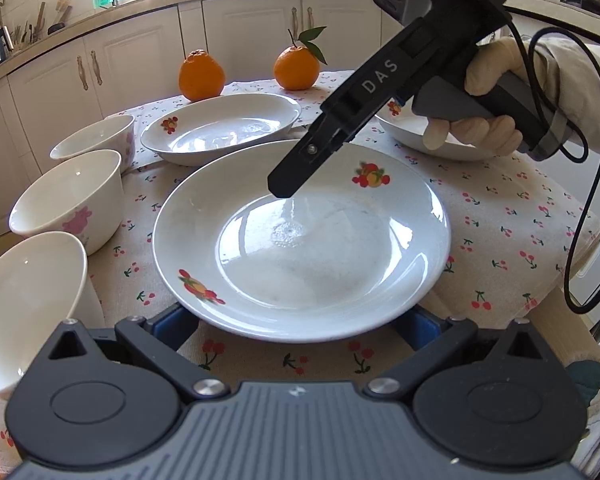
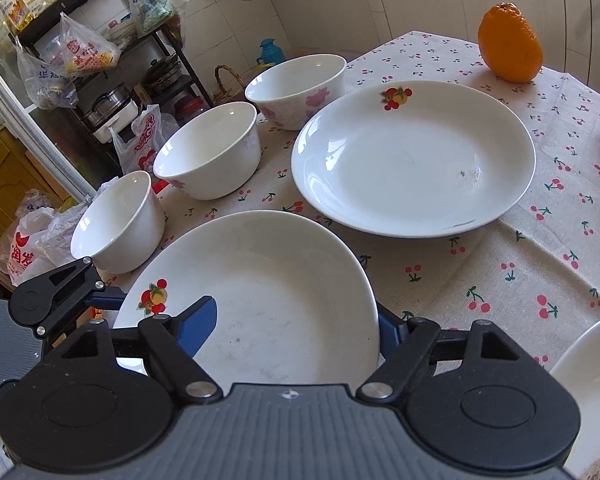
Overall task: Organize plates and bowls
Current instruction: 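Lift the large white plate with the right gripper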
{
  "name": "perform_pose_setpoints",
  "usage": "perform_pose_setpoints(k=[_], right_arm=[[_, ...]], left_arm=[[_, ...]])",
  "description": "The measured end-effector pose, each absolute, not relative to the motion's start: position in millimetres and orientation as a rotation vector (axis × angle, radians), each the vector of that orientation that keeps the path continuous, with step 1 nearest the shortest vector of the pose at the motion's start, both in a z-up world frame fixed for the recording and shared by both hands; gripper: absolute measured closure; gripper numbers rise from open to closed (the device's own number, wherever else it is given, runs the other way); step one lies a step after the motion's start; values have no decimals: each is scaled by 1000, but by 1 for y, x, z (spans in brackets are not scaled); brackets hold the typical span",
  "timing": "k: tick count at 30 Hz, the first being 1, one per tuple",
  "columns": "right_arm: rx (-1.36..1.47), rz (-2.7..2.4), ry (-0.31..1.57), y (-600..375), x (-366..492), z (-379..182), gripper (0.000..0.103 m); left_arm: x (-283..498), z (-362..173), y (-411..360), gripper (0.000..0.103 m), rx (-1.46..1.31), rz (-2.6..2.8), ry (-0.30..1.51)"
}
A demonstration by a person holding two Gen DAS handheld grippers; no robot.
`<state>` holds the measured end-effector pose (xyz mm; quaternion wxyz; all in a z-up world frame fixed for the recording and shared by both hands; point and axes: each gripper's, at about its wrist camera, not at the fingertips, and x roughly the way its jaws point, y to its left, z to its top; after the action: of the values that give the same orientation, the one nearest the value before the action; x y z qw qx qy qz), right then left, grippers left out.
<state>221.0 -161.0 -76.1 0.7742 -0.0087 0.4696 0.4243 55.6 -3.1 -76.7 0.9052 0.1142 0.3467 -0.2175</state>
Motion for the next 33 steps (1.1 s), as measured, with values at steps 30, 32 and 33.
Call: perform_pose_setpoints(k=[30,32,33], right_arm=[[21,817,943,-212,209,-46,17],[27,798,934,-220,209,-43,17],[29,789,931,-224,209,-42,17]], left_arm=[[76,-44,-34,2,280,-578,709],[80,-42,-41,2,280,-599,709],[81,-41,-44,2,280,-608,708]])
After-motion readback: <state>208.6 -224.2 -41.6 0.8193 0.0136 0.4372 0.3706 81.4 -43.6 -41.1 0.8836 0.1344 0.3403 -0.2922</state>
